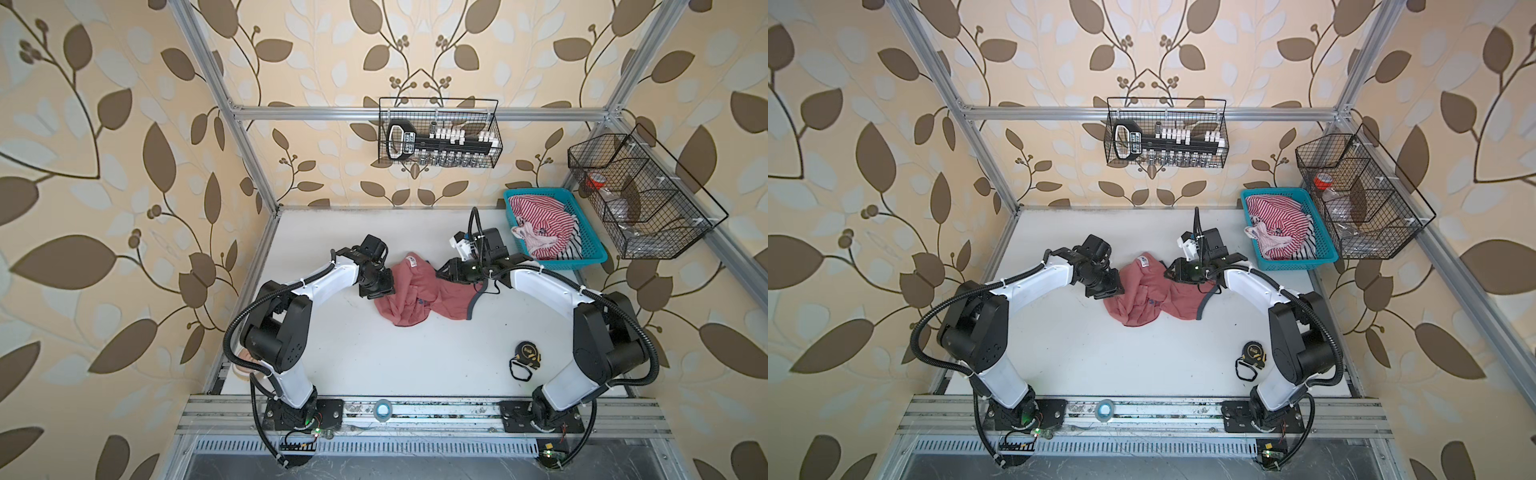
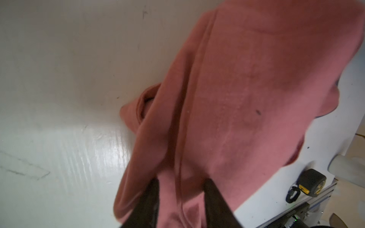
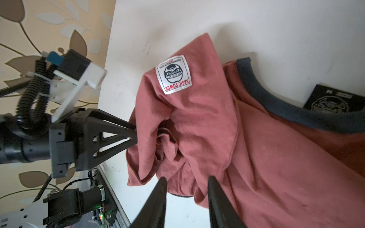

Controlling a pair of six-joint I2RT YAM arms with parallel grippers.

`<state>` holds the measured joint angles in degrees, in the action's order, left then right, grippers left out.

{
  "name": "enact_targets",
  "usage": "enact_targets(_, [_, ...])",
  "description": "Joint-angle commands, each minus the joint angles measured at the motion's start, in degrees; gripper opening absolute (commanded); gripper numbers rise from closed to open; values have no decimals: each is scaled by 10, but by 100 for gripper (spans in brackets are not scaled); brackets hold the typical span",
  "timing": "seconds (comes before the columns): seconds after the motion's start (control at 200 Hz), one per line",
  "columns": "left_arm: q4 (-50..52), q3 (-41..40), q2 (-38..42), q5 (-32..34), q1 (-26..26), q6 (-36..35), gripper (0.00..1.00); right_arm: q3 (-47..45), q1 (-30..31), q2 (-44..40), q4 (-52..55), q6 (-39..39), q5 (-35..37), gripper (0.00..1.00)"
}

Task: Fold and stack tank tops
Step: Smooth out the tank top at the center of the table.

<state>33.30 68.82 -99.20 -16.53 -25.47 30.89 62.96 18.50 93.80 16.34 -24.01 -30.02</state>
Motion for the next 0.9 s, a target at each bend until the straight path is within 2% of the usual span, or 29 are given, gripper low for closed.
enact_targets(0.0, [-23,27,4,-17,-1,10,13,-1,-11,-18,-6,-2,-7,35])
enact_targets(0.07, [-27,27,13,-18,-2,10,0,-11,-19,-24,-4,0,-6,35])
enact_targets(0.175, [-27,26,38,-30,-11,-11,0,-20,-35,-36,2,4,-8,35])
enact_targets(0.325, [-22,32,93,-80,-69,-106,0,-28,-58,-69,20,16,-3,34])
enact_targets(0.405, [19,51,106,-125,-104,-167,0,-32,-70,-90,35,24,0,35])
enact_targets(0.485, [87,72,108,-134,-143,-236,0,-34,-79,-109,51,34,5,35])
enact_targets(0.625, [201,92,78,-142,-202,-330,0,-42,-83,-134,73,51,10,40])
enact_targets(0.73, [269,107,31,-155,-246,-367,0,-48,-84,-141,81,56,9,41])
enact_targets(0.845, [317,128,-28,-125,-293,-385,0,-56,-84,-140,79,57,1,44])
enact_targets(0.895, [325,135,-43,-122,-303,-384,12,-56,-83,-137,76,56,-4,45])
